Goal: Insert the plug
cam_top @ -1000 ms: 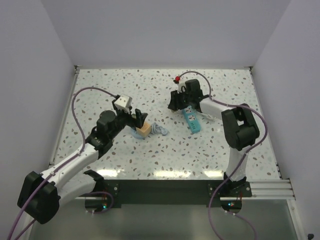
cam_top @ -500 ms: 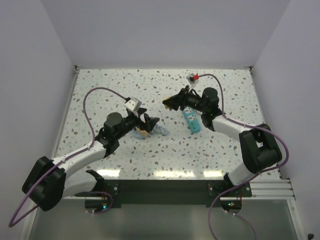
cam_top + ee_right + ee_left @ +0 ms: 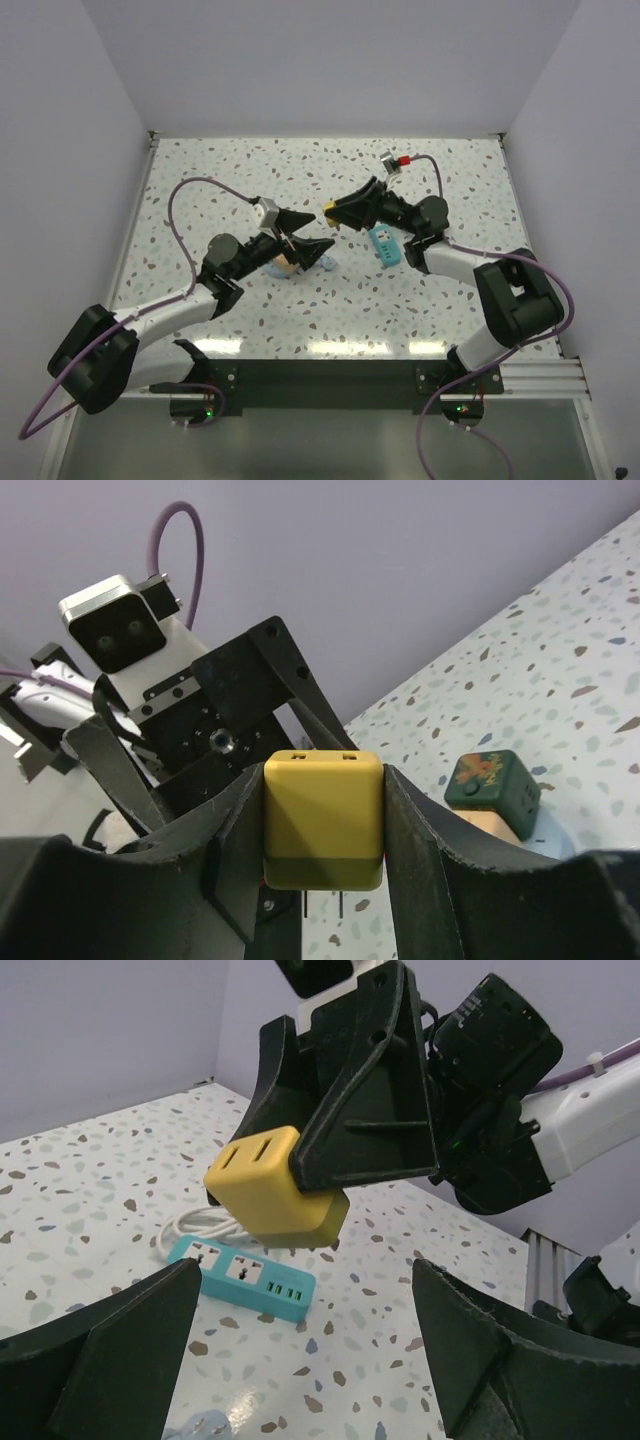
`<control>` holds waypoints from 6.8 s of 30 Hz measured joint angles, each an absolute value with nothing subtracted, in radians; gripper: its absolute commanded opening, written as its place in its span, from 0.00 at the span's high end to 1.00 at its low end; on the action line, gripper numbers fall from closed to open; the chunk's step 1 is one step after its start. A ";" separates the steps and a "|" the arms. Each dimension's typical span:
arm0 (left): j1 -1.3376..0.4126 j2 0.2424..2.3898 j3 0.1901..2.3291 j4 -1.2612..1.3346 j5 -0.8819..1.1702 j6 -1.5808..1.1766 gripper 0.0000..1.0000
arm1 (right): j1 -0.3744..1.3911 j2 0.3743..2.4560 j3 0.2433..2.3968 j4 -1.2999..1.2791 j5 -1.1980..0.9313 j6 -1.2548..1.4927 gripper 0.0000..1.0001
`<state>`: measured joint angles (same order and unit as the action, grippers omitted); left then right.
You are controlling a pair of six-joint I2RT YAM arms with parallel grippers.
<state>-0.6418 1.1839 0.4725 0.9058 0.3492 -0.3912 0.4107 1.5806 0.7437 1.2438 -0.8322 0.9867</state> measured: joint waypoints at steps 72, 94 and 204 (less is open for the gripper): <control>-0.669 1.256 0.572 0.636 0.281 -0.149 1.00 | 0.673 1.206 0.907 0.119 -0.366 0.177 0.24; -0.704 1.261 0.598 0.541 0.204 -0.106 1.00 | 0.729 1.343 1.003 0.073 -0.246 0.088 0.51; -0.590 1.242 0.574 0.559 0.179 -0.138 0.10 | 0.368 1.671 0.911 0.239 0.009 -0.065 1.00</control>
<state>-0.5896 1.2419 0.5739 0.5594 0.1791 -0.1383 0.3683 1.6714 0.9108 0.2386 0.0086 -0.0650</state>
